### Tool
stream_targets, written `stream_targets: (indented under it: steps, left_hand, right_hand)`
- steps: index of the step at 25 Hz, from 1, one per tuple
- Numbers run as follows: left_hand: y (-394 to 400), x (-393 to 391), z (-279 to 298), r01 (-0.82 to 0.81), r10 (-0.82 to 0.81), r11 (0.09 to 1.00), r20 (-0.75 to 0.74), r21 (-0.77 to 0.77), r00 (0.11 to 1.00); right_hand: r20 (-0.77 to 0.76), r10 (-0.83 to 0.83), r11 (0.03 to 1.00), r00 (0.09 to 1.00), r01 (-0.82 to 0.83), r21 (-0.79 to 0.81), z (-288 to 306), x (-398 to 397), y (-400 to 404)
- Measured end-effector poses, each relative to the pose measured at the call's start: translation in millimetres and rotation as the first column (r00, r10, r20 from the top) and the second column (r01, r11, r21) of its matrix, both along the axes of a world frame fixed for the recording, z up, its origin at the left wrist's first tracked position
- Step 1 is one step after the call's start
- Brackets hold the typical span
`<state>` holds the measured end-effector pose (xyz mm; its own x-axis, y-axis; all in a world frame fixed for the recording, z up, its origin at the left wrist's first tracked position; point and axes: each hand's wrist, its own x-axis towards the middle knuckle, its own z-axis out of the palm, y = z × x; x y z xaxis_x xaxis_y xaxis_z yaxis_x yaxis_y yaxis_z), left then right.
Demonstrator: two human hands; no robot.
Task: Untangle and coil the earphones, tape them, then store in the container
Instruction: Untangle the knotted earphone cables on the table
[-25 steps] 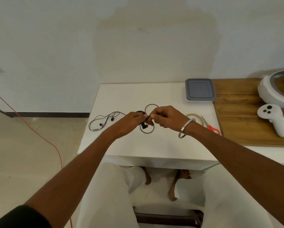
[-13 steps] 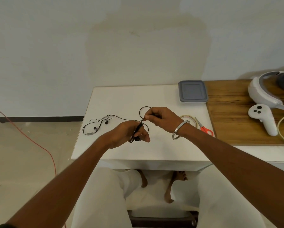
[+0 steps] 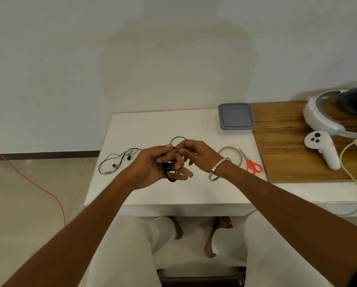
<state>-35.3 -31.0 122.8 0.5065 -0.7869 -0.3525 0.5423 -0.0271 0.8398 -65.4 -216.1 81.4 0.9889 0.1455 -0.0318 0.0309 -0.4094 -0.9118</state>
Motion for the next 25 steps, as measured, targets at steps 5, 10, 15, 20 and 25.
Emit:
stream_targets:
  steps: [5, 10, 15, 20, 25]
  left_hand:
    - [-1.0, 0.2, 1.0, -0.114, 0.107, 0.988, -0.074, -0.100, 0.991]
    - [-2.2, -2.8, 2.1, -0.159, 0.139, 0.978, -0.149, -0.132, 0.979]
    - [-2.2, -2.5, 1.4, -0.164, 0.136, 0.974, -0.175, -0.159, 0.975]
    - [-1.0, 1.2, 0.5, -0.233, 0.204, 0.959, -0.183, -0.158, 0.962]
    - [0.5, 5.5, -2.3, -0.265, 0.248, 0.955, -0.137, -0.129, 0.959]
  right_hand:
    - [-0.042, -0.034, 0.997, 0.999, 0.037, 0.068, 4.9, -0.7, 3.6]
    - [-0.067, -0.034, 0.992, 0.997, 0.042, 0.117, 4.3, -1.3, 0.9]
    - [-0.127, -0.023, 0.966, 0.992, 0.055, 0.254, 2.4, -1.9, 3.2]
    - [-0.237, 0.015, 0.877, 0.971, 0.101, 0.471, 5.1, -6.3, 8.6]
    - [-0.326, 0.103, 0.766, 0.940, 0.134, 0.629, 6.6, -5.9, 7.9]
